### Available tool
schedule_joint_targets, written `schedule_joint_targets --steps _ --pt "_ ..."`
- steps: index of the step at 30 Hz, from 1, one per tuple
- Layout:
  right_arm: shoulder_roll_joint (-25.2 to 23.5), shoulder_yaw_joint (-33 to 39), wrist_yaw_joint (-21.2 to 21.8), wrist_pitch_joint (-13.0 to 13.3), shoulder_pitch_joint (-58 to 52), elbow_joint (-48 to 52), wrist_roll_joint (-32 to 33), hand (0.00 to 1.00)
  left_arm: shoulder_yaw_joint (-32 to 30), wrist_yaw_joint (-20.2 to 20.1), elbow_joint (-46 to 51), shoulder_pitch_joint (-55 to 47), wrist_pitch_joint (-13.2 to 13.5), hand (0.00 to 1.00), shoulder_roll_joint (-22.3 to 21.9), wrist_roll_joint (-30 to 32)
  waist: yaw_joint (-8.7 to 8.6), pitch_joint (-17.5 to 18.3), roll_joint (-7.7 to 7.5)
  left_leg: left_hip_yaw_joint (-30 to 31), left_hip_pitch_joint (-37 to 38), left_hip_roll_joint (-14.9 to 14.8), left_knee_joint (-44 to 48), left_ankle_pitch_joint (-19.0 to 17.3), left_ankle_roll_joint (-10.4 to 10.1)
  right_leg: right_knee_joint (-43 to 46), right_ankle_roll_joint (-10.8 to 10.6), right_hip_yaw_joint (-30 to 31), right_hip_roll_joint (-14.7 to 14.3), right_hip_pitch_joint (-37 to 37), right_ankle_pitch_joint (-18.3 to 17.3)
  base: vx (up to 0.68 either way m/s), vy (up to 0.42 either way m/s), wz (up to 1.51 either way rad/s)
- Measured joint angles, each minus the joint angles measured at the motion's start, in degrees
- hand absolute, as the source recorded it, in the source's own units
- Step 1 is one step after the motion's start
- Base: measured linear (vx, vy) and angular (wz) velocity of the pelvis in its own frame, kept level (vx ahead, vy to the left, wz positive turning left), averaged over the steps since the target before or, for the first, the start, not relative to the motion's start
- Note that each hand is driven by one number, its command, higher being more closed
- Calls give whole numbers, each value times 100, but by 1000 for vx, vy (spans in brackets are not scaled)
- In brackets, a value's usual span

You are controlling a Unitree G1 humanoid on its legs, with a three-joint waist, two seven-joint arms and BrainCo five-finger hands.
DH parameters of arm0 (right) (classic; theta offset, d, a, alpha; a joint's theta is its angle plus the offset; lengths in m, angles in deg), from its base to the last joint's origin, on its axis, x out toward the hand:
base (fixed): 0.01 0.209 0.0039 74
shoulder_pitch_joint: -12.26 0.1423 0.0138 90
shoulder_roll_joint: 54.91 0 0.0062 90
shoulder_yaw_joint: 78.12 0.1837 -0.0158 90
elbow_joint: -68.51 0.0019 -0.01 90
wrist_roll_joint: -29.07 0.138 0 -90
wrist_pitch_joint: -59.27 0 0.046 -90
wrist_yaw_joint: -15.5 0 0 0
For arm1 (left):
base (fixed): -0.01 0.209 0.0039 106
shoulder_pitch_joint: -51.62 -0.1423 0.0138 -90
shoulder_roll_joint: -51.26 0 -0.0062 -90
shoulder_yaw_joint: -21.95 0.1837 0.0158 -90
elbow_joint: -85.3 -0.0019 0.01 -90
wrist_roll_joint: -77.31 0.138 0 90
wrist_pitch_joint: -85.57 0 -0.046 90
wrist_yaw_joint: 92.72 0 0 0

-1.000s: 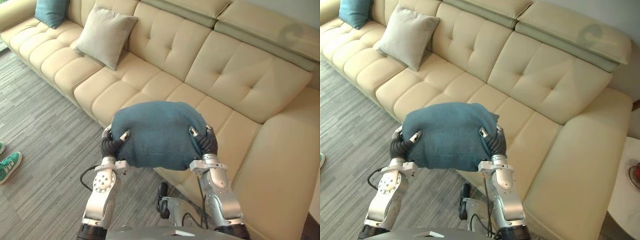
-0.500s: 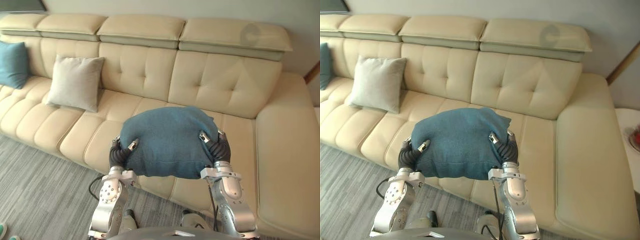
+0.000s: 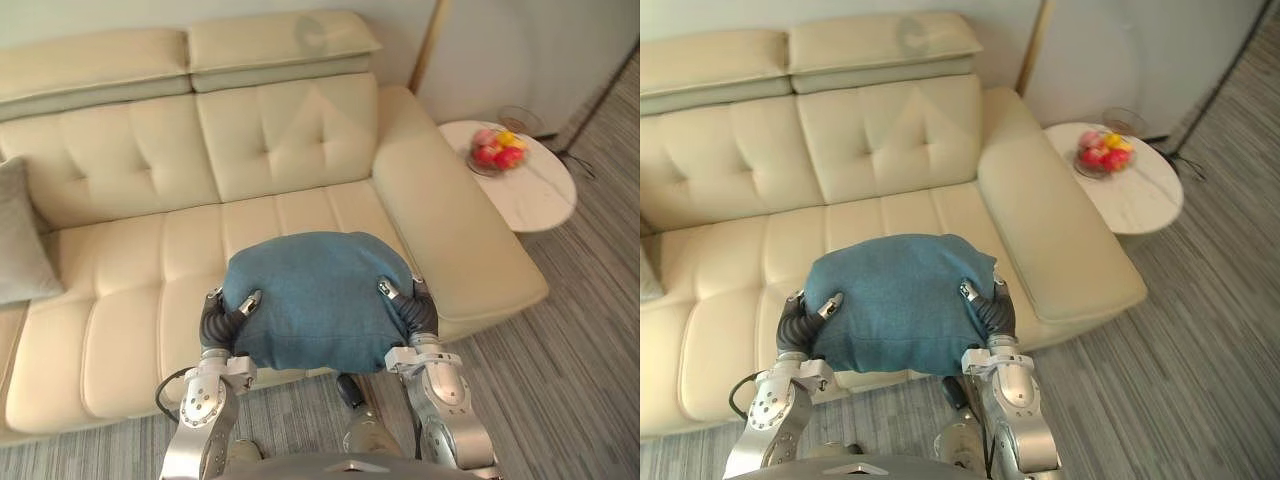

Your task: Pick up cushions and gather them together orderly.

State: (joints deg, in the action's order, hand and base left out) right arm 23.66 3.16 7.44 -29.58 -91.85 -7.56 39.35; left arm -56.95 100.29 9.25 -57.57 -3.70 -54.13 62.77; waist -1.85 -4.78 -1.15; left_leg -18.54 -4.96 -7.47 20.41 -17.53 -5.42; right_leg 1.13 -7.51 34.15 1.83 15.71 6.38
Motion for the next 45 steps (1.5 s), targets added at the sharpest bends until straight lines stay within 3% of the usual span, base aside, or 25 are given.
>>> schedule_joint_targets --steps 5,7,8,9,10,11,12,13,16,18,20,21,22,24,25,26,27,28,31,32,33,35,37,45 --pt "-2 24 72 -2 123 -478 -72 100 -53 -3 -158 -5 -43 100 -24 1 23 2 25 -80 31 -9 135 -117 54 -112 -77 98 -91 3 326 25 19 -29" --pt "-6 20 167 -2 236 -683 -122 100 -152 -5 -210 -1 -66 100 -91 2 100 -9 99 -245 156 -53 139 -154 101 -108 -49 -316 -165 6 603 21 25 -58" --pt "-5 -11 191 3 420 -914 -131 100 -255 -5 -296 21 -65 100 -150 2 136 -18 231 -430 225 -91 61 -134 148 -206 257 -1200 -198 45 967 15 28 -60" --pt "-8 -22 199 5 494 -1003 -133 100 -287 -4 -338 40 -64 100 -151 2 144 -16 261 -510 243 -98 18 -112 177 -266 405 -1519 -179 51 1018 37 32 -76" --pt "2 -60 261 5 709 -1233 -152 100 -401 -2 -419 84 -65 100 -160 2 148 -23 276 -705 323 47 -54 -79 219 -327 965 -2395 -8 56 722 20 22 -47" --pt "8 -57 272 4 768 -1303 -159 100 -414 1 -460 111 -65 100 -172 2 137 -49 325 -713 321 64 -24 -84 227 -332 924 -2414 26 47 807 -29 43 -31" --pt "21 -20 274 4 789 -1397 -160 100 -411 1 -545 222 -68 100 -173 1 88 -91 417 -662 290 99 61 -105 255 -330 706 -2436 79 40 1004 -67 37 5" --pt "26 -22 289 4 779 -1464 -161 100 -414 4 -552 242 -68 100 -161 1 78 -84 429 -618 260 131 73 -115 264 -343 709 -2489 109 38 997 -82 18 22" --pt "77 -3 294 -9 721 -1482 -162 100 -363 4 -571 251 -86 100 -167 2 51 -96 457 -92 223 242 -40 -162 316 -322 621 -2890 207 -112 656 -32 -39 49" --pt "69 2 294 -8 689 -1459 -162 100 -361 3 -571 244 -94 100 -177 2 55 -105 536 197 327 58 -66 -129 304 -119 559 -3359 160 -291 521 119 -135 68" --pt "72 11 293 -12 475 -1191 -164 100 -350 -4 -570 213 -115 100 -192 -3 104 -140 671 422 554 -140 -156 31 156 195 566 -3782 71 -477 164 199 -134 83" --pt "52 8 287 -12 322 -967 -165 100 -374 -27 -561 209 -122 100 -217 -10 125 -152 716 510 466 -222 264 110 181 363 518 -4001 77 -589 17 256 -172 93" --pt "56 3 284 -16 232 -748 -165 100 -427 -65 -559 201 -132 100 -281 -20 159 -156 721 535 134 -315 1029 410 313 404 567 -4142 98 -776 -133 196 -136 79" --pt "52 0 283 -19 172 -509 -165 100 -462 -78 -520 187 -131 100 -309 -59 242 -168 714 486 -161 -428 1787 875 327 377 684 -4123 197 -980 -323 155 -122 32" --pt "51 7 271 -21 134 -344 -165 100 -467 -108 -418 138 -133 100 -332 -72 319 -198 663 388 -445 -531 2144 856 316 292 680 -4132 265 -1133 -449 190 -89 12" --pt "41 22 233 -20 140 -214 -165 100 -472 -122 -286 89 -133 100 -395 -97 350 -196 679 296 -550 -516 1903 510 411 258 729 -4111 286 -1213 -547 146 -41 11" --pt "43 32 209 -19 144 -117 -165 100 -464 -125 -219 81 -133 100 -392 -103 353 -197 677 273 -646 -482 1682 393 419 221 742 -4111 303 -1258 -572 149 -17 6" --pt "43 36 169 -16 171 -11 -166 100 -449 -136 -117 62 -133 100 -394 -103 383 -209 620 358 -721 -286 784 423 343 164 711 -4116 377 -1307 -596 126 18 2" --pt "48 28 169 -16 184 -40 -174 100 -418 -135 -101 -15 -133 100 -401 -100 416 -161 673 857 -440 -72 -593 945 208 187 557 -4006 332 -1371 -723 167 121 -37" --pt "24 -3 169 -19 181 -111 -176 100 -423 -131 -108 -56 -135 100 -416 -100 449 -112 720 880 -252 -90 -880 1367 208 190 461 -3799 226 -1384 -783 231 195 -78" --pt "-9 -44 170 -37 162 -175 -176 100 -451 -121 -114 -78 -138 100 -375 -99 481 -85 624 704 -189 -57 -788 1321 215 147 416 -3691 265 -1415 -769 366 244 -86" --pt "-198 -40 177 -49 106 -258 -176 100 -458 -111 -120 -73 -139 100 -250 -100 448 20 194 429 -153 136 -749 1229 293 -70 221 -3467 465 -1414 -607 290 169 -57" --pt "-323 16 187 -45 237 -530 -181 100 -459 -98 -220 -2 -147 100 -125 -100 353 74 52 425 -115 257 -832 1183 366 -214 183 -3448 527 -1447 -513 172 103 -24" --pt "-177 104 320 -73 561 -1304 -182 100 -451 -79 -418 162 -203 100 -72 -99 375 100 132 794 -157 460 -1162 1183 367 -610 114 -3308 590 -1341 -409 13 1 -9"
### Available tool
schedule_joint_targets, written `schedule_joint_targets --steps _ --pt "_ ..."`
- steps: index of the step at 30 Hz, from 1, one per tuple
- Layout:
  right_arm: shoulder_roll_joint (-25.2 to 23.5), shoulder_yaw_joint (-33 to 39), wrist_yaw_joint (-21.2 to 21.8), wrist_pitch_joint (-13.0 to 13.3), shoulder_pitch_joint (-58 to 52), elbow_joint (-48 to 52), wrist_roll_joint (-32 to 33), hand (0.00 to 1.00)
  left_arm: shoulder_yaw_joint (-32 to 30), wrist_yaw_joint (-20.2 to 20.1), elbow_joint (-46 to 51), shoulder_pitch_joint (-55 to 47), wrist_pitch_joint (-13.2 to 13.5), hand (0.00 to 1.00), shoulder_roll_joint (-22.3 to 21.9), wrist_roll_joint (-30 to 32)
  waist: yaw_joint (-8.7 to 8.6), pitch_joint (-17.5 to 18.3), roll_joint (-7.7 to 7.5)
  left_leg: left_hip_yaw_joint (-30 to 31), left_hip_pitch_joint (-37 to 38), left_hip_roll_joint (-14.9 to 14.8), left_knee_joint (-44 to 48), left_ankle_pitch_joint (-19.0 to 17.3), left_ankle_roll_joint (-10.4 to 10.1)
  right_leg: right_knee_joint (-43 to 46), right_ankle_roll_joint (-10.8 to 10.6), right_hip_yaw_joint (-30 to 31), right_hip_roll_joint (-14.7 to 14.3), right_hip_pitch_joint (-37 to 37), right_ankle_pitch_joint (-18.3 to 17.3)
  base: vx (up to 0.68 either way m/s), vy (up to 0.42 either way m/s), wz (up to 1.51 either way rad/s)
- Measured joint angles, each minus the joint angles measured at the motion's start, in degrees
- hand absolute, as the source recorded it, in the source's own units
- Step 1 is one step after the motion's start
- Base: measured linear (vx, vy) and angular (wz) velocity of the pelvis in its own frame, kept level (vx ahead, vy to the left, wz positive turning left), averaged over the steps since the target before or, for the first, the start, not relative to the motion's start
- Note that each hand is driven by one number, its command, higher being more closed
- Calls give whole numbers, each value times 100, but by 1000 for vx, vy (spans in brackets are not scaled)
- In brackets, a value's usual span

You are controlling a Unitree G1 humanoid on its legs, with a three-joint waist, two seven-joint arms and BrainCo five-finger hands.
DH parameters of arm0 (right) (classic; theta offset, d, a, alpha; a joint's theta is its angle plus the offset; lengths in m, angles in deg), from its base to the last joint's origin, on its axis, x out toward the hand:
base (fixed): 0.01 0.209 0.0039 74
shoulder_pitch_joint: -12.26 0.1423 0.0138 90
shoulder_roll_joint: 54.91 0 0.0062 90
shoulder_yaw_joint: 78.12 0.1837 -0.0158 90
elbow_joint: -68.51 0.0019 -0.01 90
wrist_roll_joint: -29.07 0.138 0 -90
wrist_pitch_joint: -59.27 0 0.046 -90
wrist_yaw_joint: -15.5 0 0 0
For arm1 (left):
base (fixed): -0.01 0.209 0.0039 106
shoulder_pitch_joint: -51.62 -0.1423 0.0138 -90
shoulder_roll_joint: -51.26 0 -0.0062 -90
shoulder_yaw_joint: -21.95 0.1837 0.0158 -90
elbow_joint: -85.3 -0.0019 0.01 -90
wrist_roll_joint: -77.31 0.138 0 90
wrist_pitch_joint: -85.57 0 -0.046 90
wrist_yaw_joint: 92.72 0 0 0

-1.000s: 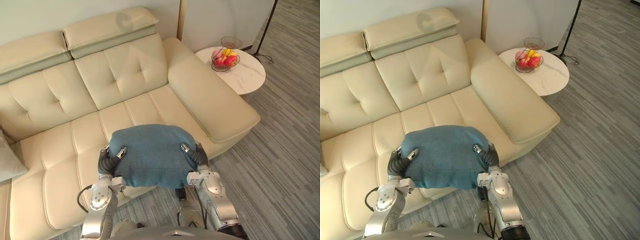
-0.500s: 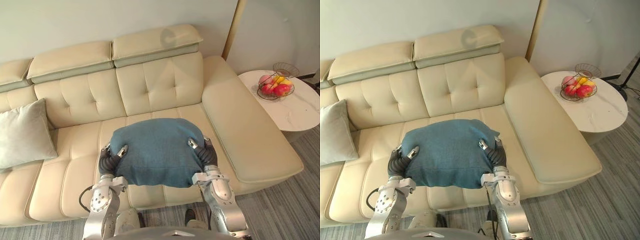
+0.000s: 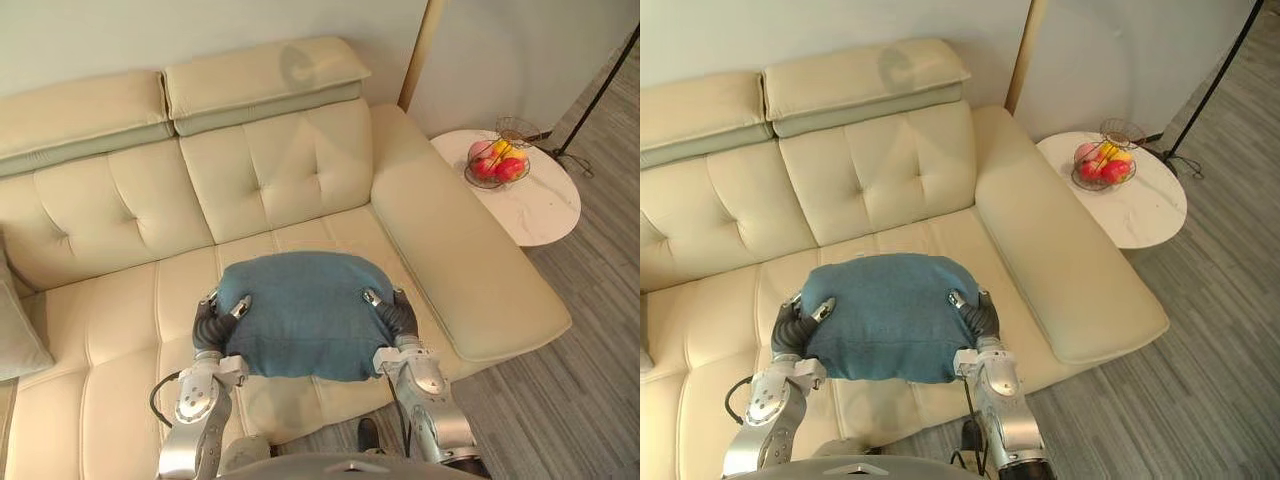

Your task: Pick up cushions and gather them together orderly.

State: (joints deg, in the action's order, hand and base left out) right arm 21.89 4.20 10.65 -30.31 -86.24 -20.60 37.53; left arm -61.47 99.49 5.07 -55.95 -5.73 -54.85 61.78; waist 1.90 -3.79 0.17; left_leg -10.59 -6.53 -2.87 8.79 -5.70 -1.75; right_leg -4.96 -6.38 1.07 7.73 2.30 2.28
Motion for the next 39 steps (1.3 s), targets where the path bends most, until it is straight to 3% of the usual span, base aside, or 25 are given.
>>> schedule_joint_targets --steps 6,11,14,16,17,18,19,20,21,22,23,25,29,33,39 --pt "1 -34 -42 -14 375 -119 -221 100 -48 216 -74 178 -2 100 3 -4 33 1 -1 511 -155 88 -47 160 15 0 4 -292 22 -5 17 -27 -27 24" --pt "31 -238 -310 -14 1109 -425 -442 100 -148 624 -150 695 11 100 80 -4 157 -20 29 1091 -264 139 -421 707 24 185 63 -750 20 34 26 -82 -49 46" --pt "150 -345 -447 -13 1234 -294 -441 100 -159 716 -141 867 16 100 87 -4 156 -92 142 1521 -451 129 -422 935 -17 989 121 -1129 46 350 -390 -169 -63 75" --pt "300 -416 -471 -16 1145 67 -439 100 -149 733 30 843 14 100 33 -6 153 -173 263 1696 -469 123 -551 996 -94 1879 184 -1414 122 610 -851 -228 -45 87" --pt "342 -474 -510 -17 1135 207 -439 100 -149 742 200 761 14 100 32 -6 137 -182 277 1575 -509 91 -651 830 36 2167 238 -1511 178 753 -920 -249 -23 92" --pt "338 -492 -559 -16 1090 377 -439 100 -145 744 331 719 18 100 32 -6 109 -194 200 897 -571 24 -583 449 409 2138 252 -1653 388 759 -994 -158 4 72" --pt "351 -489 -566 -17 1094 420 -438 100 -143 742 348 724 26 100 22 -6 112 -240 149 692 -641 5 -393 380 450 2144 268 -1733 507 779 -1015 -140 23 61" --pt "340 -492 -572 -42 1051 496 -439 100 -143 743 344 687 32 100 -5 -6 118 -240 151 300 -772 -23 726 314 492 2223 215 -1735 667 754 -1061 -68 14 22" --pt "334 -497 -572 -44 1013 525 -439 100 -142 742 346 649 34 100 -37 -7 114 -193 225 217 -649 -37 848 298 428 2254 183 -1722 636 710 -1075 -49 43 20" --pt "275 -500 -572 -41 835 617 -439 100 -100 727 292 586 112 100 -39 -1 -12 -25 348 169 -153 -86 -13 257 -11 2268 139 -1756 529 708 -1068 -10 30 9" --pt "235 -503 -571 -44 826 623 -439 100 -102 728 299 577 123 100 -17 -1 -33 4 345 110 -97 -55 -180 354 38 2207 126 -1727 538 737 -1047 6 54 -3" --pt "188 -494 -570 -44 846 569 -439 100 -103 727 234 576 138 100 46 -1 -38 16 243 -34 -18 -63 -599 608 -84 1744 146 -1599 402 750 -692 33 37 -36" --pt "156 -492 -561 -71 870 161 -441 100 -84 690 -200 545 76 100 124 -1 -82 28 139 -271 231 -54 -793 669 -76 680 79 -1398 216 276 -23 62 36 -43" --pt "154 -413 -535 -76 867 -181 -443 100 -71 601 -321 554 11 100 131 76 -215 25 118 -366 256 -10 -905 670 -74 241 80 -1280 164 179 207 13 14 -18" --pt "98 -326 -556 -75 992 -351 -444 100 -73 596 -397 838 -25 100 240 360 -203 0 81 -471 104 -30 -995 681 -81 140 109 -1129 104 417 301 -21 -17 -14"
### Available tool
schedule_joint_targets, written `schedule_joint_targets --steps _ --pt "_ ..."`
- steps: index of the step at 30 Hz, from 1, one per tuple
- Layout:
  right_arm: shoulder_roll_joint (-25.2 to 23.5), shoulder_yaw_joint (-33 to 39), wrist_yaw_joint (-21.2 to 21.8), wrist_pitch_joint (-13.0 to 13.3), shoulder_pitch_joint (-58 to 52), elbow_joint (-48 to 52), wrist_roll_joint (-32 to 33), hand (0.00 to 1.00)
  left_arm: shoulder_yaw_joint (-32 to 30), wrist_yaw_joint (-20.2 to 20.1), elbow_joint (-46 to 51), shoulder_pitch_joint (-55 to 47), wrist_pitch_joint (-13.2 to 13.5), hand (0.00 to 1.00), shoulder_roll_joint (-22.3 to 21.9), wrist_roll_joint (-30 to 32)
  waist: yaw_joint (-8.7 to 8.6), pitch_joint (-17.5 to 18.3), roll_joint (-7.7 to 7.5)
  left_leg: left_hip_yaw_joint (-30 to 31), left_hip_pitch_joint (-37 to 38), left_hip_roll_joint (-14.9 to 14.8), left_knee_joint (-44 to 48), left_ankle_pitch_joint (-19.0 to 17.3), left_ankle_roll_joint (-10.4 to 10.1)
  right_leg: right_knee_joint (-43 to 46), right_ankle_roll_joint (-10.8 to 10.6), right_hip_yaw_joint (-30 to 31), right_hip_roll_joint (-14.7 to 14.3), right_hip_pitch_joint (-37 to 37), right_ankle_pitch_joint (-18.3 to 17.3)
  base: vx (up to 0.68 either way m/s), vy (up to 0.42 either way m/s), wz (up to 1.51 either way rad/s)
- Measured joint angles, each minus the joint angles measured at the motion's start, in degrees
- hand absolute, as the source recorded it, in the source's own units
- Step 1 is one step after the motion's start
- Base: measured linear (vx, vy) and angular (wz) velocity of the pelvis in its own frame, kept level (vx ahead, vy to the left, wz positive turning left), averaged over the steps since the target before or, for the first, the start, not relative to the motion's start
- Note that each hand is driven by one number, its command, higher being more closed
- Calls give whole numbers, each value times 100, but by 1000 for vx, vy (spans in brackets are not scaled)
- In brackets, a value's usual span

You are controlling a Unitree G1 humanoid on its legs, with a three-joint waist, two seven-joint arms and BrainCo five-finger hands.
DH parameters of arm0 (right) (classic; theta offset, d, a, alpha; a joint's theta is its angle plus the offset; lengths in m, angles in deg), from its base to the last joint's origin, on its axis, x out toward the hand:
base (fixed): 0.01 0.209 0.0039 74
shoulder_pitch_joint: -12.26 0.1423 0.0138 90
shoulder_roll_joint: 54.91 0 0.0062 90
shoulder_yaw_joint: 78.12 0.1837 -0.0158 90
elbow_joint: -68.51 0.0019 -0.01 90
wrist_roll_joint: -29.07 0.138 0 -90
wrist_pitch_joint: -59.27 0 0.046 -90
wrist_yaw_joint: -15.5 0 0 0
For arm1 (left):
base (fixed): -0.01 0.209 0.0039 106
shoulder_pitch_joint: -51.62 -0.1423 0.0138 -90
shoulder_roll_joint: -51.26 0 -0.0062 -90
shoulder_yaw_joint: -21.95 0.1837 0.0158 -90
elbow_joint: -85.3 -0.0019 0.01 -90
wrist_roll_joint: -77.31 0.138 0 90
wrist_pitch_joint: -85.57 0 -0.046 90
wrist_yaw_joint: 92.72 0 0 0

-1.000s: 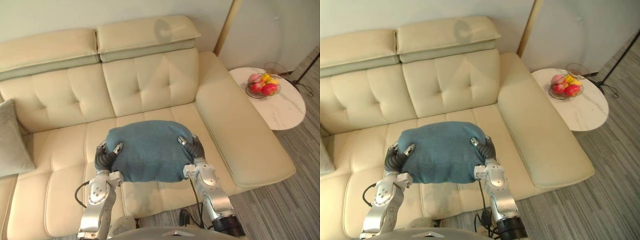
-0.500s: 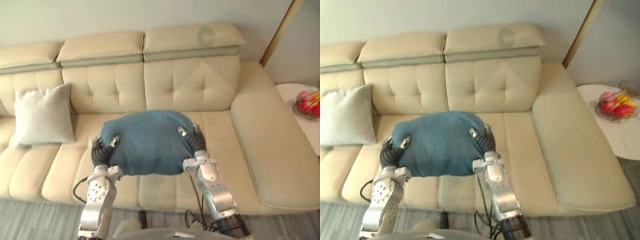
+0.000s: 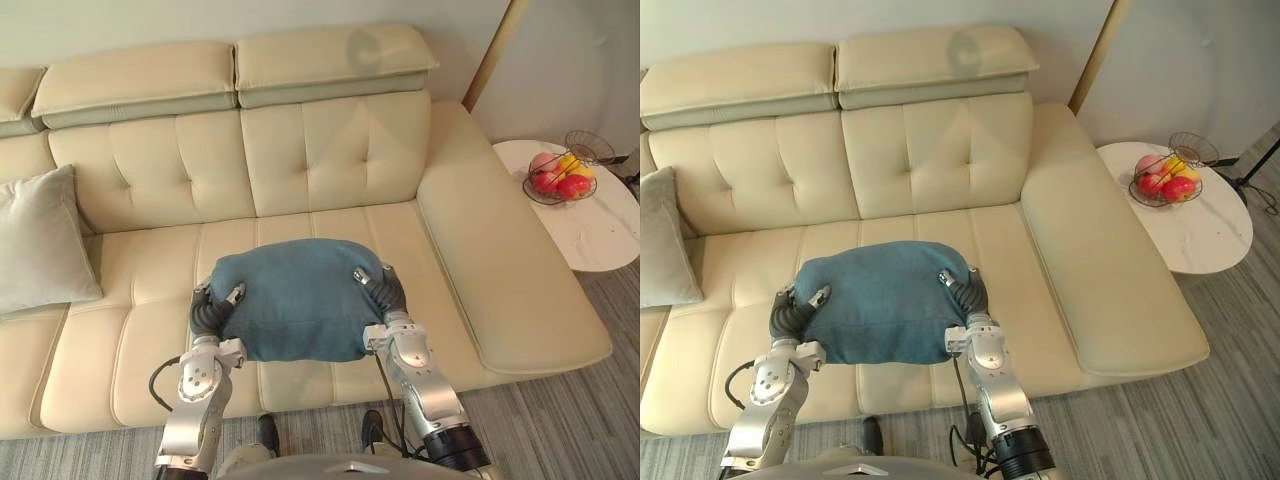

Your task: Pick up cushions and gather them together orderly.

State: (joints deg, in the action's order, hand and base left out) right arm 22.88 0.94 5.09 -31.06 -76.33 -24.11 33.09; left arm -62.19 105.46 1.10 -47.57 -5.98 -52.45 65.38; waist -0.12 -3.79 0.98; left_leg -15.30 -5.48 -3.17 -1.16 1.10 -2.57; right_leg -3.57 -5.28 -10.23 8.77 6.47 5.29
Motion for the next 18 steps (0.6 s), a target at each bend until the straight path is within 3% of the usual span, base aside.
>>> schedule_joint_targets --steps 6,9,14,18 --pt "-84 41 -450 10 1137 -496 1 100 32 442 -501 1705 -2 100 574 374 -55 -541 -110 -52 -613 -1 14 213 60 -101 89 140 -17 599 368 -66 7 -5" --pt "-84 145 -902 9 2211 -543 -43 100 86 889 -930 3137 -5 100 967 375 2 -866 -117 -78 -1090 11 6 379 101 -100 123 215 -3 1101 538 -126 24 -3" --pt "-136 230 -1798 10 3643 -487 -653 100 72 1729 -1021 4796 -9 100 1258 582 73 -881 -112 -194 -1604 -16 4 498 90 -98 132 319 -34 1676 673 -69 6 -9" --pt "-138 338 -2216 74 4356 -4 -920 100 35 2029 -758 5787 63 100 1394 889 34 -894 -89 -183 -1675 -21 -71 510 80 -98 132 310 -54 1771 672 23 2 0"
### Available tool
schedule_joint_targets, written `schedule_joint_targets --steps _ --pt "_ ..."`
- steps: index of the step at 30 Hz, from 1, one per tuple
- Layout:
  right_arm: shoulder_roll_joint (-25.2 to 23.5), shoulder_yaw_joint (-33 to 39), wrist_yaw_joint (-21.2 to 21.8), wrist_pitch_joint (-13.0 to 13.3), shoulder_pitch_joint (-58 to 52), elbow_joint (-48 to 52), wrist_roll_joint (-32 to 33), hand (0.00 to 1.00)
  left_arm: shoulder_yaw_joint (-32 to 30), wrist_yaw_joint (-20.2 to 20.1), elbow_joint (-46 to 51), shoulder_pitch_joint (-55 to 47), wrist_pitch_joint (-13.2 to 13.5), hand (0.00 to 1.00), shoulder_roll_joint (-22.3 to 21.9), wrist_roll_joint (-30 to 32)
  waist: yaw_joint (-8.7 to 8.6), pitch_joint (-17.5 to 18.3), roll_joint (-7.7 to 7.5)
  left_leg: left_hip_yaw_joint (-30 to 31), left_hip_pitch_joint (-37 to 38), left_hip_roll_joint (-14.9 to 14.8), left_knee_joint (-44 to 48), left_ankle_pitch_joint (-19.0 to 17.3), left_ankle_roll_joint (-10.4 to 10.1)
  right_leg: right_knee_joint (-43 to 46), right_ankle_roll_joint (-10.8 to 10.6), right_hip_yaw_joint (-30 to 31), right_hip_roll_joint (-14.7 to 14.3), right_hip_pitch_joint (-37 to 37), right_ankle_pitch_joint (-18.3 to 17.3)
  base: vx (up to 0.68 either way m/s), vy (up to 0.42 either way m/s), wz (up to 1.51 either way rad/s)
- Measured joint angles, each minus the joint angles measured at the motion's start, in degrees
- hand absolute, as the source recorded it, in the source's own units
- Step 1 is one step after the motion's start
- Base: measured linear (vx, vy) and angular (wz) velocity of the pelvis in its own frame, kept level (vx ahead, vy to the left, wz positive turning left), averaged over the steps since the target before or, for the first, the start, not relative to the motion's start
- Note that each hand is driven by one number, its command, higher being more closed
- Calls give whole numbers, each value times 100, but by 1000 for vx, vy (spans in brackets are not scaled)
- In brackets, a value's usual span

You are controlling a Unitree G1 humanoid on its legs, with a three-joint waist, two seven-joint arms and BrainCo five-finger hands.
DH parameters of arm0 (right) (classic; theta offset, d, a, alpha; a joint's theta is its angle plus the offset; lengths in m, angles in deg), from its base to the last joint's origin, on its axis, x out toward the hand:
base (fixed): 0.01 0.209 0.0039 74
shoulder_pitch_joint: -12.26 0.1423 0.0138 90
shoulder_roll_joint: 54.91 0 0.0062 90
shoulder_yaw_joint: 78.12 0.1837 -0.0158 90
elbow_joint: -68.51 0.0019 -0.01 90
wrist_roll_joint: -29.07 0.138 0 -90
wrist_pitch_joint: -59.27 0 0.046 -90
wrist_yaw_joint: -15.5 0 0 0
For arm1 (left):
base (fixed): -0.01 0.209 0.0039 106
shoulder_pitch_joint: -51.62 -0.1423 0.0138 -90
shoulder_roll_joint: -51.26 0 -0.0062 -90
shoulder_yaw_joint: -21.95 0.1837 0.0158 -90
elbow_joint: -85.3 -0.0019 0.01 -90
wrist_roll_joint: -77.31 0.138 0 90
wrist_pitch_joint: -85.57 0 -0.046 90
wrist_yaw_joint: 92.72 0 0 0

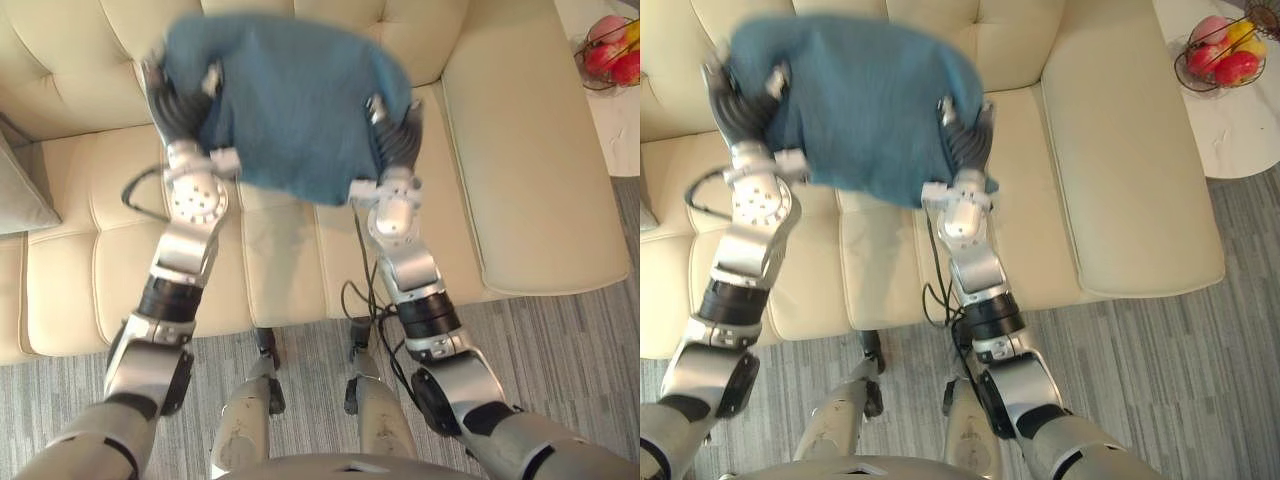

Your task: Pick up cushions and gather them together orderly.

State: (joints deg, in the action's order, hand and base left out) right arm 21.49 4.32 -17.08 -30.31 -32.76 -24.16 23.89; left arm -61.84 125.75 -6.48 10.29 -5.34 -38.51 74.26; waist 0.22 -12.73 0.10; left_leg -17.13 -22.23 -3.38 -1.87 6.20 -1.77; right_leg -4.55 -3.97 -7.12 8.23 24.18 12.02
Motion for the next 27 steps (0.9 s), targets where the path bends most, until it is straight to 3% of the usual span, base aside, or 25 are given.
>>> schedule_joint_targets --steps 7,11,15,16,17,22,27 --pt "98 144 -321 236 1145 -95 -437 100 -189 256 60 807 228 100 212 405 -26 -52 90 170 -6 -1 -58 11 -7 -1 0 9 -5 -1 5 53 18 4" --pt "200 459 -387 332 2407 -1576 -407 100 -397 277 -839 1514 265 100 220 440 3 -347 200 304 -113 -6 -38 14 -9 -3 -13 -49 6 29 29 0 21 12" --pt "328 620 -396 315 3113 -2140 -284 100 -557 372 -1102 1883 255 100 172 399 168 -639 197 366 -603 -18 -219 300 3 -9 -15 -185 -1 548 189 -53 18 12" --pt "394 626 -423 292 3231 -2263 -172 0 -569 390 -1201 1963 247 100 143 283 174 -690 209 453 -787 -31 -241 368 -12 -12 -11 -290 1 684 203 -50 17 33" --pt "462 647 -432 267 3260 -2335 -119 0 -575 394 -1273 2011 247 0 69 200 193 -694 208 522 -977 -44 -249 424 -22 -12 -11 -367 -2 822 203 -60 25 43" --pt "795 884 -373 260 3420 -2617 218 0 -554 412 -1450 2072 411 0 -76 28 290 -810 210 774 -1755 -94 -255 744 -198 -17 10 -698 -1 1386 262 -51 47 34" --pt "1013 818 164 70 3427 -2992 599 0 -914 7 -1850 1757 412 0 -271 -368 272 -894 205 928 -2403 -189 -255 1024 -343 -14 19 -851 -78 1901 266 -42 58 15"
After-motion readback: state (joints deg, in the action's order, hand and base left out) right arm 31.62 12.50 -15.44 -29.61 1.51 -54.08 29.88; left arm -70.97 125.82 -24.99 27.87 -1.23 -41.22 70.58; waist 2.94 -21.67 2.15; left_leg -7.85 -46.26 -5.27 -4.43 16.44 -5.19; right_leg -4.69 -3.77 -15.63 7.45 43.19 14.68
